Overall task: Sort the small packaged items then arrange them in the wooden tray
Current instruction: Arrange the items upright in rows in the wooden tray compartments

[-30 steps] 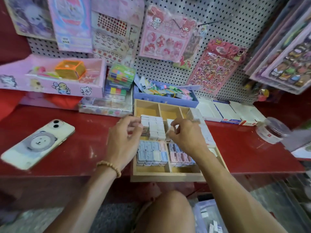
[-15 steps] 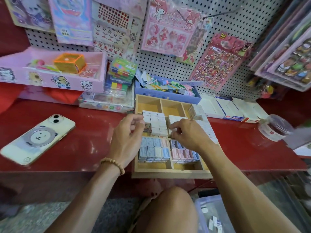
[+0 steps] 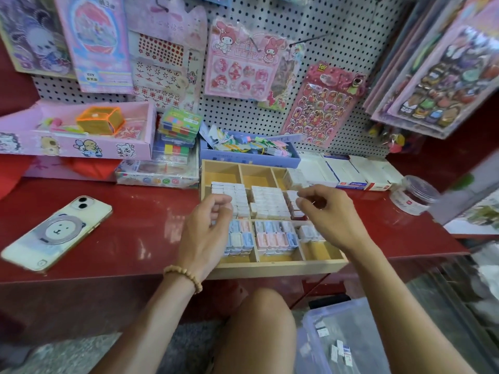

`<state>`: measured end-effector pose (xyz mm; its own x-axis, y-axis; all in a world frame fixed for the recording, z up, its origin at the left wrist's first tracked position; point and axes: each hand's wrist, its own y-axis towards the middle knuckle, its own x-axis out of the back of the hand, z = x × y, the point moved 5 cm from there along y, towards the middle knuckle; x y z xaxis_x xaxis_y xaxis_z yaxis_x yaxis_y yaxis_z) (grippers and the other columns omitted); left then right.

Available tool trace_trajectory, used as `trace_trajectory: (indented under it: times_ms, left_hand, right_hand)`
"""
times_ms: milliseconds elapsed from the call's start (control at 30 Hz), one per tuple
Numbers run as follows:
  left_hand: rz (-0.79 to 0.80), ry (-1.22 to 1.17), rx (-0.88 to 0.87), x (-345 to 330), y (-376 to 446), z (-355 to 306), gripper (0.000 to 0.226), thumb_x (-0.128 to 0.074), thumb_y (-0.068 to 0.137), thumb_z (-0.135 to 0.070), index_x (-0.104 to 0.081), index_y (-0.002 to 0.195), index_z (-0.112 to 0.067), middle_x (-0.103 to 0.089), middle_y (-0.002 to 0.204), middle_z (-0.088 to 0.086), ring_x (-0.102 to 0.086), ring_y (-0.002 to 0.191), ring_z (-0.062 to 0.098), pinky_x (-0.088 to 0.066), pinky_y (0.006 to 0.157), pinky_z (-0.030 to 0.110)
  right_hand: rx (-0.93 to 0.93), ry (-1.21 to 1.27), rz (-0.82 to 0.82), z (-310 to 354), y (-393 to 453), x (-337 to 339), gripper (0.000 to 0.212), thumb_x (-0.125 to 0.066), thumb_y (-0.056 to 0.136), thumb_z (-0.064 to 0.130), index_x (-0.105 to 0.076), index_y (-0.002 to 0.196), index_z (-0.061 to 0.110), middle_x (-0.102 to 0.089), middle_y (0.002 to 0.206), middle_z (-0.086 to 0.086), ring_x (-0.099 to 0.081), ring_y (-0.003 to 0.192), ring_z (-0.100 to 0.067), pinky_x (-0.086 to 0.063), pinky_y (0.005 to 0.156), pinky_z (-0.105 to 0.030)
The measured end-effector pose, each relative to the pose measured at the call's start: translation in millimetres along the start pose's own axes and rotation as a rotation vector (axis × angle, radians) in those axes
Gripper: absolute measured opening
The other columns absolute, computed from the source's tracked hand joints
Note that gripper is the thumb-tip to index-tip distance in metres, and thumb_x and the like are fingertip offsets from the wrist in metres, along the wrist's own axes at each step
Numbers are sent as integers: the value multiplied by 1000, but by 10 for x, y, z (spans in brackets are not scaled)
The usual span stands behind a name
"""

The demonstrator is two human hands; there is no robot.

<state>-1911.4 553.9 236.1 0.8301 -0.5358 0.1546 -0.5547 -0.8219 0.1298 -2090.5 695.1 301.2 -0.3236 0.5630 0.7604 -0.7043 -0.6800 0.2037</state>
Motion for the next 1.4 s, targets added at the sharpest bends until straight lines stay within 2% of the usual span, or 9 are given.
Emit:
trace_trajectory:
  times_ms: [200, 400, 733, 933, 1033, 1133, 1200, 1267, 1400]
  left_hand:
    - [101, -71, -20, -387, -348, -249, 12, -51, 98, -25, -62, 102, -30, -65, 103, -8, -63, 98, 10, -53, 85, 30]
    - [225, -74, -17, -939, -847, -379, 13, -51, 99, -24, -63, 99, -29, -66, 97, -4, -64, 92, 11, -54, 88, 40]
    - [461, 56, 40, -2038, -1603, 8, 15, -50, 98, -25, -63, 99, -32, -67, 99, -7, -64, 95, 9, -54, 87, 41]
    - [621, 159, 112, -2718, -1954, 541, 16, -51, 99, -22, -61, 94, -33, -67, 98, -4, -65, 95, 15, -54, 84, 38]
    - [689, 223, 164, -3029, -2083, 871, 17, -51, 99, -21, -59, 93, -35, -67, 100, 0, -64, 97, 16, -53, 85, 36]
    - [771, 309, 219, -3343, -2154, 1197, 19, -49, 100, -23, -55, 93, -39, -65, 97, -8, -63, 97, 13, -53, 87, 40]
    - [825, 369, 216, -3551, -2147, 1409, 14, -48, 101, -24, -56, 97, -35, -64, 95, -13, -64, 97, 14, -53, 86, 41]
    - [858, 414, 161, -3752, -2095, 1621, 12, -48, 100, -22, -57, 101, -31, -66, 97, -10, -64, 97, 16, -53, 84, 36]
    - [960, 577, -37, -4127, -1928, 2045, 9, -47, 101, -26, -56, 104, -27, -61, 104, -4, -58, 94, 12, -44, 79, 13]
  right_hand:
    - [-138, 185, -189, -376, -573, 592, 12, -69, 90, 20, -75, 100, 22, -73, 90, 12, -66, 86, -5, -56, 87, -38]
    - [-311, 347, -406, -1018, -1444, 1034, 15, -63, 95, 16, -72, 107, 20, -73, 98, 6, -68, 96, -13, -55, 95, -47]
    - [-632, 541, -644, -2247, -2669, 974, 18, -58, 98, 11, -68, 96, 26, -71, 95, 7, -65, 87, -4, -55, 91, -38]
    - [-828, 518, -747, -3067, -3174, 728, 20, -55, 100, 18, -65, 116, 11, -65, 95, 4, -60, 86, -11, -45, 73, -22]
    - [-936, 494, -761, -3445, -3366, 546, 27, -55, 100, 21, -63, 123, 9, -64, 97, 6, -59, 89, -10, -42, 77, -25]
    - [-1034, 490, -765, -3811, -3491, 307, 27, -54, 100, 18, -62, 124, 8, -63, 94, 8, -57, 84, 1, -42, 69, -16]
    - [-1082, 500, -766, -4041, -3516, 114, 26, -55, 99, 16, -64, 122, 6, -67, 96, 0, -60, 83, -6, -44, 70, -16]
    - [-1122, 520, -746, -4276, -3489, -108, 25, -56, 98, 14, -65, 120, 5, -68, 100, -5, -63, 92, -18, -47, 80, -25]
    - [-1142, 475, -588, -4759, -3351, -616, 23, -58, 95, 13, -66, 117, 8, -70, 103, -9, -63, 90, -18, -48, 87, -31]
